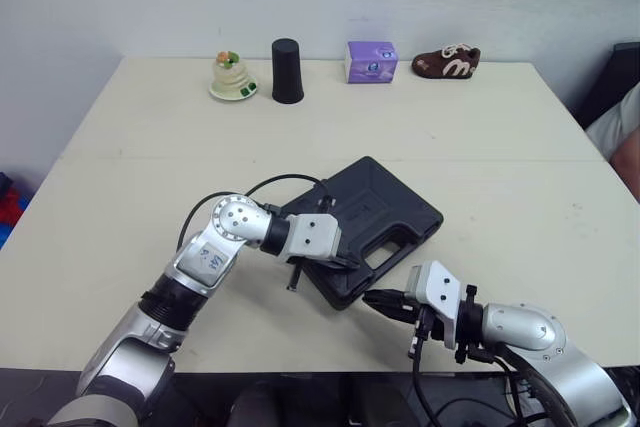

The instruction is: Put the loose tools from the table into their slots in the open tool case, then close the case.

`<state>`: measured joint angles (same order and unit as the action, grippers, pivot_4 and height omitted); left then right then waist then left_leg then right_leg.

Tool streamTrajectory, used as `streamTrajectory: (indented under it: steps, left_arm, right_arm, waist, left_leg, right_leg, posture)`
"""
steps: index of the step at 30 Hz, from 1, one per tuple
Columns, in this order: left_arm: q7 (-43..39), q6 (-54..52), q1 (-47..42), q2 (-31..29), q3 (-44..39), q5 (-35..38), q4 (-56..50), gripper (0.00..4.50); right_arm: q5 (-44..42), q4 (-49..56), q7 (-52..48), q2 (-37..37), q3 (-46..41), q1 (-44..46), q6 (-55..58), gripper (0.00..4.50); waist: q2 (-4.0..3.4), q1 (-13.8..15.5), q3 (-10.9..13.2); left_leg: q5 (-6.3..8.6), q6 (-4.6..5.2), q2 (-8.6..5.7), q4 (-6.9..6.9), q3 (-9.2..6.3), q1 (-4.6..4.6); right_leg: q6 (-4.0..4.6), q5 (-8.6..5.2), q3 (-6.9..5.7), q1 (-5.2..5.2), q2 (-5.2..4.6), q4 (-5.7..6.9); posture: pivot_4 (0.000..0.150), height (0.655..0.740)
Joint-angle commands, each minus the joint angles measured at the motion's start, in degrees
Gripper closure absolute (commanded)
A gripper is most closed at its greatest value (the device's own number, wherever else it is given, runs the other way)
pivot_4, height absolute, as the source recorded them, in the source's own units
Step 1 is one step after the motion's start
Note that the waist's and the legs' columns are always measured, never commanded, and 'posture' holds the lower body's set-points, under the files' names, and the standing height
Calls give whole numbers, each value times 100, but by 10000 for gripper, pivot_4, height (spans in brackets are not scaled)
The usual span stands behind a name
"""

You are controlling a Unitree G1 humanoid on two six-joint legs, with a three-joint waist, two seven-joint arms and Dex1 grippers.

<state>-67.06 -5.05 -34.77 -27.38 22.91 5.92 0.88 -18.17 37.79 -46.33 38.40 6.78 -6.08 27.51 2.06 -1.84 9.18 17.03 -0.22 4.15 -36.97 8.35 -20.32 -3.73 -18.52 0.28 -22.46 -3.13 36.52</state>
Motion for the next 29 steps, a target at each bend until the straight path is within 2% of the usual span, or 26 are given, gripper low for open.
streamTrajectory:
  steps: [1,3,5,8,12,13,15,16,19,24,29]
  left_arm:
    - [233,148,225,61,-528,306,445,44808]
    - [465,203,109,69,-1093,600,527,44808]
    - [494,326,39,-137,-1541,788,601,45000]
    - [272,-63,244,-702,-2130,1146,561,35103]
    - [466,-229,666,-1289,-2672,1134,677,16456]
    - [671,-223,810,-1438,-2884,1040,833,10755]
    - [852,-96,1115,-1705,-3271,976,1144,1484]
    - [878,4,1249,-1808,-3446,999,1270,651]
    - [1012,211,1659,-2011,-3876,1042,1544,651]
    - [1367,509,2037,-2102,-4124,846,1657,651]
    - [1615,690,2090,-1986,-4153,901,1523,651]
  right_arm:
    - [-288,355,-285,384,-783,-330,-185,44348]
    - [-576,343,-481,612,-1465,-627,-123,44348]
    - [-943,254,-536,716,-2266,-778,1,38179]
    - [-732,-192,-904,1123,-3289,-1098,-238,24849]
    - [-491,-976,-1079,1412,-4191,-1149,-618,3740]
    - [-335,-1309,-1121,1519,-4395,-1117,-842,0]
    - [-86,-1912,-1203,1698,-4663,-1042,-1250,0]
    - [16,-2194,-1231,1777,-4732,-982,-1473,0]
    - [171,-2946,-1323,2005,-4818,-739,-1973,0]
    - [262,-3720,-1377,2223,-4755,-353,-2398,0]
    - [327,-4054,-1276,2150,-4458,-8,-2654,0]
  waist:
    - [-7,25,4]
    - [-8,36,20]
    - [-3,28,33]
    - [-7,17,35]
    - [-13,19,39]
    - [-13,26,40]
    - [-16,27,44]
    - [-14,26,46]
    - [-13,18,54]
    - [-21,23,60]
    - [-24,25,62]
  left_leg:
    - [0,0,0,1,-1,-1]
    - [4,4,-5,2,-4,-10]
    - [4,6,-8,-5,-10,-37]
    - [7,9,-10,-7,-9,-81]
    - [19,6,-14,-2,5,-93]
    - [21,6,-14,-2,6,-95]
    - [27,12,-19,-3,7,-98]
    - [28,13,-23,-2,9,-99]
    - [34,16,-24,0,10,-101]
    - [45,19,-30,0,15,-102]
    - [45,17,-28,3,12,-101]
  right_leg:
    - [0,0,-1,-1,0,0]
    - [-3,1,-4,-8,-6,-3]
    - [-11,6,-10,-26,-5,-3]
    - [-20,13,-10,-70,-6,-2]
    - [-21,4,-1,-92,-5,-6]
    - [-24,-1,-1,-93,-6,-10]
    - [-28,-3,-1,-93,-10,-15]
    - [-29,-4,-1,-95,-15,-16]
    - [-30,-4,-2,-95,-20,-31]
    - [-33,-2,-2,-94,-35,-34]
    - [-33,-2,-5,-94,-36,-33]
  posture:
    - [1500,7400]
    - [1500,7400]
    - [1500,7400]
    - [1500,7400]
    - [1500,7400]
    - [1500,7400]
    - [1500,7400]
    - [1500,7400]
    - [1500,7400]
    - [1500,7400]
    - [1500,7400]
